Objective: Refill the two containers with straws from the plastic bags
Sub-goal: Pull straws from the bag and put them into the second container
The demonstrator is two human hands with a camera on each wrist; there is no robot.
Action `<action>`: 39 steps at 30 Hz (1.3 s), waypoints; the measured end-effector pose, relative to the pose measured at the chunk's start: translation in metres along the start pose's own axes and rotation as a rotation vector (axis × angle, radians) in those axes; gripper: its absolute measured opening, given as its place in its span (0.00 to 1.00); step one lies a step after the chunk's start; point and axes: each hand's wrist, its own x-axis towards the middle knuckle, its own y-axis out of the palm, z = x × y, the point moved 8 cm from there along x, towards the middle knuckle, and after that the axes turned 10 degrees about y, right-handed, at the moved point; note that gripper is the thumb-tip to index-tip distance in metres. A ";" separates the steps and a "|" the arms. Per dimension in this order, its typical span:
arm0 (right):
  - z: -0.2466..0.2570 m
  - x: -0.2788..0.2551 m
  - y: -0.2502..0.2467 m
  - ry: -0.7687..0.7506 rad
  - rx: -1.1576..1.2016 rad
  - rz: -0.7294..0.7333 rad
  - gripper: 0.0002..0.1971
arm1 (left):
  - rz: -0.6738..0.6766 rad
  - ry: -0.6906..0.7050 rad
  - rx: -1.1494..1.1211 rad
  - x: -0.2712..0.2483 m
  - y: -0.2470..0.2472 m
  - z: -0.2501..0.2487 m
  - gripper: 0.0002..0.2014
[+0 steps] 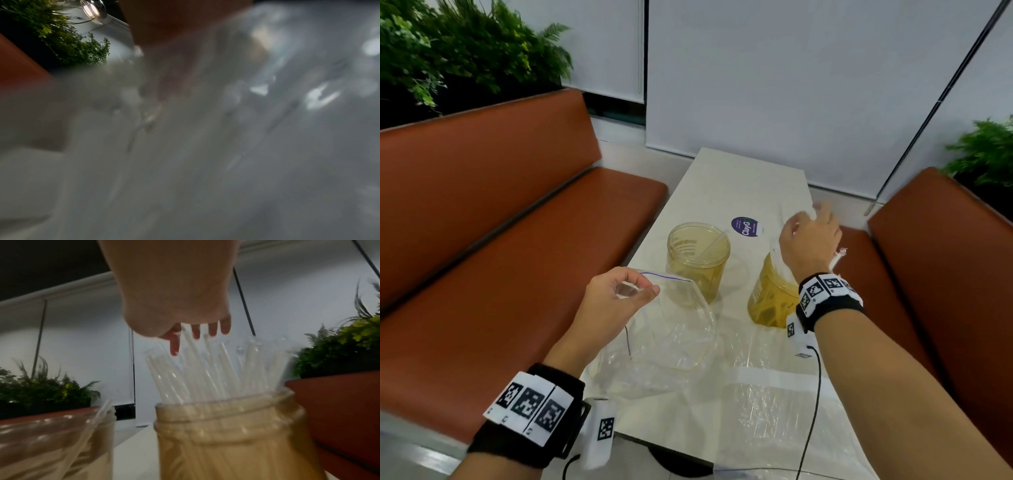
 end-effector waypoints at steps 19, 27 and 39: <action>-0.056 0.030 -0.010 0.290 -0.109 0.082 0.39 | 0.009 0.020 0.003 0.003 -0.006 0.002 0.07; -0.043 -0.004 0.004 0.195 -0.089 0.200 0.29 | 0.018 -0.052 -0.146 0.001 -0.001 -0.003 0.17; 0.197 -0.185 -0.027 -0.695 0.133 1.124 0.22 | -0.023 -0.054 -0.221 0.000 -0.030 0.011 0.22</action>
